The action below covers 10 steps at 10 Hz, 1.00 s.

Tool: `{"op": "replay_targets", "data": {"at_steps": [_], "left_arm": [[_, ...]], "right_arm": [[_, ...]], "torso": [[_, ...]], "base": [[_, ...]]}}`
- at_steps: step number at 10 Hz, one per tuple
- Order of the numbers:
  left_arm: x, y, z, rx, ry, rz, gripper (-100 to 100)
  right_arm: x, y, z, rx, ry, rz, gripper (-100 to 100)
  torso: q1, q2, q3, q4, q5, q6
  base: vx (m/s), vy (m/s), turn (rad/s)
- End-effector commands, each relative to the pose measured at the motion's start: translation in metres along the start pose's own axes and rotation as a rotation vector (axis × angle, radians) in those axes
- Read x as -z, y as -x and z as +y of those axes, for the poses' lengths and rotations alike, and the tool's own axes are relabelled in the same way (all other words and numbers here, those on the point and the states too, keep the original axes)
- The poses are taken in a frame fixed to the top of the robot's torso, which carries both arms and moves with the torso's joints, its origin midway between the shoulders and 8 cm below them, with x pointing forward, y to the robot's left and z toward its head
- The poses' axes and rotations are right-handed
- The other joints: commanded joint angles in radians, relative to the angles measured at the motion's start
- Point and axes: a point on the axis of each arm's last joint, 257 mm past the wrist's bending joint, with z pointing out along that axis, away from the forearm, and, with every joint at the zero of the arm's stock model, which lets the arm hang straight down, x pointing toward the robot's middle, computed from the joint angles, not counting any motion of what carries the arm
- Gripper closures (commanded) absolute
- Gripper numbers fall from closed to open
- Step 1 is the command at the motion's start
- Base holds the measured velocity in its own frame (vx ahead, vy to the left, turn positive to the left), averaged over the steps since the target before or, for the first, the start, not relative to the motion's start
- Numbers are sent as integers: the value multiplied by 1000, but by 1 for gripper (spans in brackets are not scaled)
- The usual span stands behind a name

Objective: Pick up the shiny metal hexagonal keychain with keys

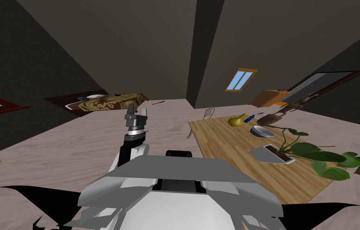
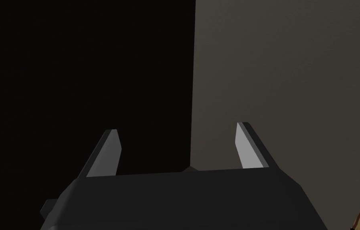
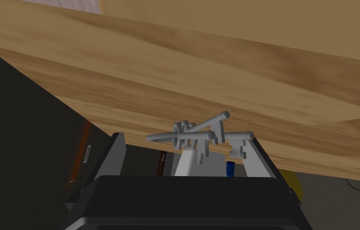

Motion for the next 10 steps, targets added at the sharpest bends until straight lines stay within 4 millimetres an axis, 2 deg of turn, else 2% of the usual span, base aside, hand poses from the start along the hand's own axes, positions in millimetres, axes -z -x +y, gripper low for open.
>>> {"op": "replay_targets", "data": {"at_steps": [1,5,6,7,9,10], "left_arm": [[0,0,0,0,0,0,0],[0,0,0,0,0,0,0],[0,0,0,0,0,0,0],[0,0,0,0,0,0,0],[0,0,0,0,0,0,0],[0,0,0,0,0,0,0]], "right_arm": [[0,0,0,0,0,0,100],[0,0,0,1,0,0,100],[0,0,0,0,0,0,0],[6,0,-14,-5,-4,-1,100],[12,2,-27,-10,-7,-2,100],[10,1,-23,-7,-7,-2,100]], "torso": [[0,0,0,0,0,0],[-2,-2,-1,0,-1,-1],[-2,-2,-1,0,-1,-1],[-2,-2,-1,0,-1,-1],[3,-3,-2,0,0,-1],[4,-3,-2,0,0,-1]], "base": [[0,0,0],[0,0,0],[0,0,0],[27,39,50],[38,71,29],[16,30,-5]]}}
